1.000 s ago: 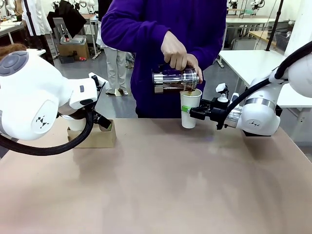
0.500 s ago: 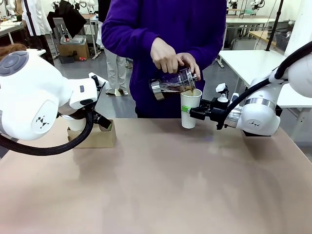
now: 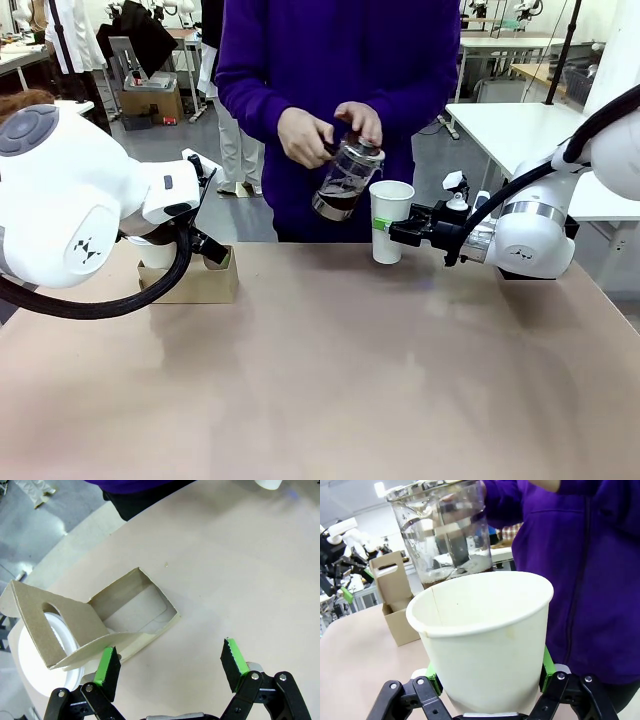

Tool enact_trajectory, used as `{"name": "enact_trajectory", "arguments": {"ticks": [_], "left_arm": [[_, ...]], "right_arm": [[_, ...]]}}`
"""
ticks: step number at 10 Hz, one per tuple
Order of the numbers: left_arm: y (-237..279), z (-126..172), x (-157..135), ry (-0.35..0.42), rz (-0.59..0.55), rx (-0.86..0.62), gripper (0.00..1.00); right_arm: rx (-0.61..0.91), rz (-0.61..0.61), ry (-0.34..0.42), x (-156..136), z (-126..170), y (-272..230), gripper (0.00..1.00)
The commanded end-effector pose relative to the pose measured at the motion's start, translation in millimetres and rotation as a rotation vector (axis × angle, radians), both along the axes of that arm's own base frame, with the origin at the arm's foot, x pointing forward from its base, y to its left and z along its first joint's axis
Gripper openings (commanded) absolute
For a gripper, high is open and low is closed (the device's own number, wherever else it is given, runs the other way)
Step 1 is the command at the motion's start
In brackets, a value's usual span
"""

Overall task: Pour a drink into a cup and package it in a carrier.
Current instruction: When a person places the Paper Cup Lid on the 600 ml Paper Cup , lift the 600 ml Paper Cup.

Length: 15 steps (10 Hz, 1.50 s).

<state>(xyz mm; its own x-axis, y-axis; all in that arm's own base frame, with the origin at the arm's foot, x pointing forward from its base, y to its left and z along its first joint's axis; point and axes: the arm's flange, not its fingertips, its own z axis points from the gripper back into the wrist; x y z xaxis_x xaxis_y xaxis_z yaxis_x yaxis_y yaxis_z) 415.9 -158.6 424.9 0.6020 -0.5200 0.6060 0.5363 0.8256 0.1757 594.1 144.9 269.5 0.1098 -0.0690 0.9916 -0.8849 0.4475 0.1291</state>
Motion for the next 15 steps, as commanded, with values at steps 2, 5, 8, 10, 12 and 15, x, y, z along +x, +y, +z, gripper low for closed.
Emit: {"name": "enact_trajectory", "arguments": {"ticks": [2,5,8,10,12,15], "left_arm": [[1.1,0.9,-0.8,-0.002,0.001,-0.002,1.0],[1.1,0.9,-0.8,-0.002,0.001,-0.002,1.0],[1.1,0.9,-0.8,-0.002,0.001,-0.002,1.0],[1.1,0.9,-0.8,-0.002,0.001,-0.002,1.0],[1.1,0.9,-0.8,-0.002,0.001,-0.002,1.0],[1.1,0.9,-0.8,-0.002,0.001,-0.002,1.0]], "right_arm": [[0.001,-0.008,-0.001,0.4,1.8,2.7,0.84],[0.001,-0.008,-0.001,0.4,1.8,2.7,0.84],[0.001,-0.008,-0.001,0.4,1.8,2.7,0.84],[0.001,-0.008,-0.001,0.4,1.8,2.7,0.84],[0.001,-0.008,-0.001,0.4,1.8,2.7,0.84],[0.001,-0.008,-0.001,0.4,1.8,2.7,0.84]]}}
